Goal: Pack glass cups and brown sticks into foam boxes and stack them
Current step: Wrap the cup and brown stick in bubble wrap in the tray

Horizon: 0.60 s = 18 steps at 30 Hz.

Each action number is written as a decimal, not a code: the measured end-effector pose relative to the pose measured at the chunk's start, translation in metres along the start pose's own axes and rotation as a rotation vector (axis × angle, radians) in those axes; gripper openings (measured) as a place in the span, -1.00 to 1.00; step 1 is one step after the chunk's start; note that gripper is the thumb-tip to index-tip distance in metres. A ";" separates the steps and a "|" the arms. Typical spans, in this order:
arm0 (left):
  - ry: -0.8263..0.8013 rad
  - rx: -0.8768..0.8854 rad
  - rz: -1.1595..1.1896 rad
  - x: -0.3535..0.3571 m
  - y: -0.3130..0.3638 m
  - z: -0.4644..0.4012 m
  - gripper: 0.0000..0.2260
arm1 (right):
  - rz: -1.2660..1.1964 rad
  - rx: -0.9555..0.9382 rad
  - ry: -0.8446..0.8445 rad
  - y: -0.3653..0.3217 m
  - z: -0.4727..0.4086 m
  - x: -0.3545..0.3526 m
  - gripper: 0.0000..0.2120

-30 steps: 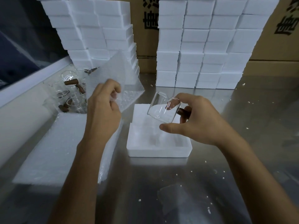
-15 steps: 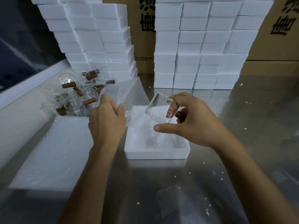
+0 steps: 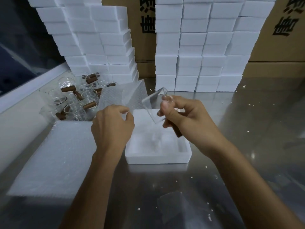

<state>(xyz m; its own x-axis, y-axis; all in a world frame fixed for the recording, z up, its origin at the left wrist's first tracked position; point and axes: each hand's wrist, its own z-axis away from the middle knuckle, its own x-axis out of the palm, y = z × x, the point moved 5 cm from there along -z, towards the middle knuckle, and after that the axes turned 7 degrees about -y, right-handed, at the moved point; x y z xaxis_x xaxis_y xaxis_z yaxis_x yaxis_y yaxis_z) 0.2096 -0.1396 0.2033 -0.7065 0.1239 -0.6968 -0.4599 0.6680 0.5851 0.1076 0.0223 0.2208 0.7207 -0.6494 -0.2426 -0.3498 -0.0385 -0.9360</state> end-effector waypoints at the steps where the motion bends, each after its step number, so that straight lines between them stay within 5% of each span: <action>1: -0.009 0.018 0.000 0.001 0.002 0.000 -0.78 | -0.129 0.057 -0.006 0.003 0.000 0.002 -0.67; 5: -0.079 0.132 0.018 0.011 0.014 0.002 -0.56 | -0.710 0.177 -0.115 0.008 -0.001 0.018 -0.69; 9: -0.096 0.228 0.077 0.021 0.027 0.006 -0.40 | -0.996 0.148 -0.179 0.011 -0.004 0.025 -0.68; 18: -0.306 0.409 0.232 0.027 0.046 0.017 -0.10 | -0.738 0.213 -0.018 0.031 -0.007 0.012 -0.72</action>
<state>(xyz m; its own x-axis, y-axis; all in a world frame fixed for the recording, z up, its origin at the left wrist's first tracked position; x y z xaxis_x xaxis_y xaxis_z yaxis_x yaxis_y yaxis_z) 0.1782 -0.0932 0.2040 -0.5482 0.4680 -0.6931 -0.0216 0.8205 0.5712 0.1013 0.0076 0.1904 0.7331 -0.4993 0.4618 0.3475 -0.3087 -0.8854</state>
